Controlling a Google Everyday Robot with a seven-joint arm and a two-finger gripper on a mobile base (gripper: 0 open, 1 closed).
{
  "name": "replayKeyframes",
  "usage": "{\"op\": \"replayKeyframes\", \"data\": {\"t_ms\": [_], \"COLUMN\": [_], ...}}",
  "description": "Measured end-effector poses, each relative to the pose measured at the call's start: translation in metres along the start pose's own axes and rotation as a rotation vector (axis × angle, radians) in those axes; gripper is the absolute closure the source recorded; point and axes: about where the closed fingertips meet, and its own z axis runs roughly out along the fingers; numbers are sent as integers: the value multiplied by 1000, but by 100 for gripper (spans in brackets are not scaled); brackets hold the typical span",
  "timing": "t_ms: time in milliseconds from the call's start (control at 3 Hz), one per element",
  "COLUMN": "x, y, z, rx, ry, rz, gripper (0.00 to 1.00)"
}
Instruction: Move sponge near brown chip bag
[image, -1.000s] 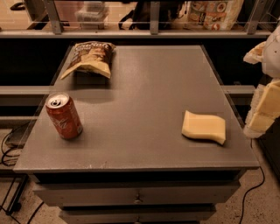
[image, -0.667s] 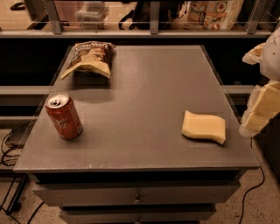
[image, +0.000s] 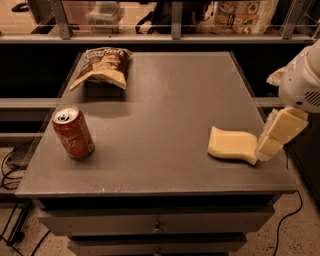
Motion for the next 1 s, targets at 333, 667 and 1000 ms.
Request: {"op": "replayKeyframes", "data": {"t_ms": [333,667,1000], "x": [5,16,23], "y": [0,4,9], "z": [28,58,78], "rx": [-25,-73,-115], "ry": [23,52,63], "rz": [8,28,51], "gripper": [0,0,12]}}
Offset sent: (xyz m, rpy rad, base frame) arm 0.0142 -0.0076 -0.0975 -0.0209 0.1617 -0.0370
